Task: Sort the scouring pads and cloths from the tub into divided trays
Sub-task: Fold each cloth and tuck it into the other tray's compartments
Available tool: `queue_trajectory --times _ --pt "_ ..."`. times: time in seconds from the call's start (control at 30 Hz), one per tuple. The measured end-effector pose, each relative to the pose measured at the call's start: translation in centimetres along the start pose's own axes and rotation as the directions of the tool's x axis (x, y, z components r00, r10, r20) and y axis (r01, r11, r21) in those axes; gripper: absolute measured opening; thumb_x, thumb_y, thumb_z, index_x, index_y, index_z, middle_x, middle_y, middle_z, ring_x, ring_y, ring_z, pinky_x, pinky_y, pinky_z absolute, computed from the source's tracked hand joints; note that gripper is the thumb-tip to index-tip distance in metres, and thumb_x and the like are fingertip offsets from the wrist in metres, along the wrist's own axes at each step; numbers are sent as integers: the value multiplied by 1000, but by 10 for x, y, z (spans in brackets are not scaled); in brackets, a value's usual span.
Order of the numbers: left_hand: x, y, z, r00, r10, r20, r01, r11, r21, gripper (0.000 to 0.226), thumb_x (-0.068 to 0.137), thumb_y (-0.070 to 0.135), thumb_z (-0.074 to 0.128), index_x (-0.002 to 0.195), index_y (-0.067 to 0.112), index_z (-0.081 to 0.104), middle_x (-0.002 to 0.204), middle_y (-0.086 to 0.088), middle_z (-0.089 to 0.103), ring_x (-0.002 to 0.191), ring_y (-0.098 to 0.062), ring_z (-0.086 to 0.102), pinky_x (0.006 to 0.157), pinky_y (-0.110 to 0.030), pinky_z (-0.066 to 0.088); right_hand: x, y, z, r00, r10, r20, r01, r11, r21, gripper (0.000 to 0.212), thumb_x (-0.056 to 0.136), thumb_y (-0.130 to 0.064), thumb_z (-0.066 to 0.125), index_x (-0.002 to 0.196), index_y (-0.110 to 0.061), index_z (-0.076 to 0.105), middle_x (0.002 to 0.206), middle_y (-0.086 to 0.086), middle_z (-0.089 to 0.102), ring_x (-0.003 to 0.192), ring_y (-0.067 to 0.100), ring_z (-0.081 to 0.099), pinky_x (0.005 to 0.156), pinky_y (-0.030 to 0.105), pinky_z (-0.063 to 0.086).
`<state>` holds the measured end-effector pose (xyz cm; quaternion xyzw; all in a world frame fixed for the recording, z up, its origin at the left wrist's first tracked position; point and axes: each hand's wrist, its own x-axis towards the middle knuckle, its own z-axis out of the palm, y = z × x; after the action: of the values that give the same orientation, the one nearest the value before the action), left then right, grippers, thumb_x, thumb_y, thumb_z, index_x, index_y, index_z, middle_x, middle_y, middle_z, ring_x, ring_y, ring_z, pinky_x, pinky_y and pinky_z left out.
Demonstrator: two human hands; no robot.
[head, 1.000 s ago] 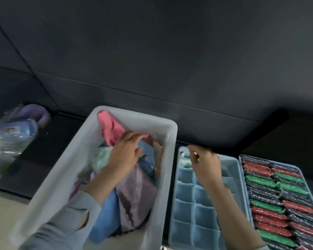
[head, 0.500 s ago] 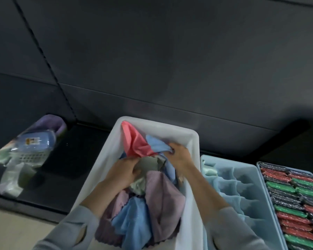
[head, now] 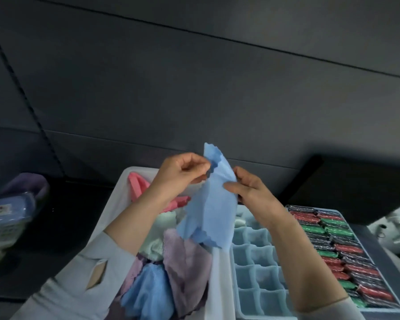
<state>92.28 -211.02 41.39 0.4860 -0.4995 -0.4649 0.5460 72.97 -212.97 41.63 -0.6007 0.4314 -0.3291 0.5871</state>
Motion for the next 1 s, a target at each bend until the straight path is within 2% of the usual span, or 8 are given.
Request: queue_trajectory --times 0.13,0.27,0.4,0.47,0.53,0.67,0.87,1.0 --pt "2 10 10 1000 7 -8 -7 999 40 21 90 5 66 106 19 62 105 -2 64 70 -9 68 63 -22 55 -9 -11 -6 999 -40 -18 40 999 -11 11 92 -2 56 93 -11 61 89 8 65 81 22 52 72 32 41" --pt "5 16 4 971 48 234 -126 936 329 50 82 26 76 129 30 57 132 16 53 110 -5 59 95 -27 49 -14 -28 -5 995 -46 94 42 998 38 19 89 4 48 89 -9 62 86 12 64 78 22 57 69 28 46" --pt "6 31 2 966 61 252 -170 883 438 22 86 33 72 98 15 68 96 7 67 85 -6 61 82 -34 49 -10 -42 -7 999 -31 8 30 991 128 23 92 1 41 86 -13 59 79 6 60 73 17 55 67 26 43" --pt "8 41 3 963 111 244 -224 833 507 24 86 36 70 89 12 67 80 5 63 72 -7 54 71 -32 43 -8 -41 -7 996 -52 -67 53 999 8 9 97 -24 51 97 -20 59 87 -2 66 80 15 62 74 26 49" --pt "8 54 6 960 155 235 -260 805 533 14 86 32 71 86 18 71 82 9 69 76 -5 60 74 -29 46 -8 -40 -4 990 -134 -51 118 963 -243 25 86 -40 66 107 -29 57 100 -7 69 94 10 67 84 26 54" --pt "11 74 2 963 192 189 -269 732 626 19 80 42 74 80 24 73 79 2 71 75 -14 64 71 -33 49 -4 -47 0 913 -358 -193 139 721 -679 23 76 -9 63 94 -23 61 80 -5 69 76 19 64 73 30 52" --pt "13 99 -15 975 207 80 -207 717 666 22 78 44 77 83 23 73 88 7 69 84 -7 61 77 -27 47 -2 -63 -16 879 -413 -238 38 557 -829 29 75 -3 51 56 -16 33 52 1 33 57 21 26 54 31 30" --pt "14 108 -37 987 161 7 -140 836 531 17 81 35 75 82 19 72 86 3 69 78 -5 60 72 -25 47 -5 -68 -35 891 -382 -247 12 564 -826 37 79 -9 58 52 -14 33 49 -3 28 53 16 22 53 29 27"
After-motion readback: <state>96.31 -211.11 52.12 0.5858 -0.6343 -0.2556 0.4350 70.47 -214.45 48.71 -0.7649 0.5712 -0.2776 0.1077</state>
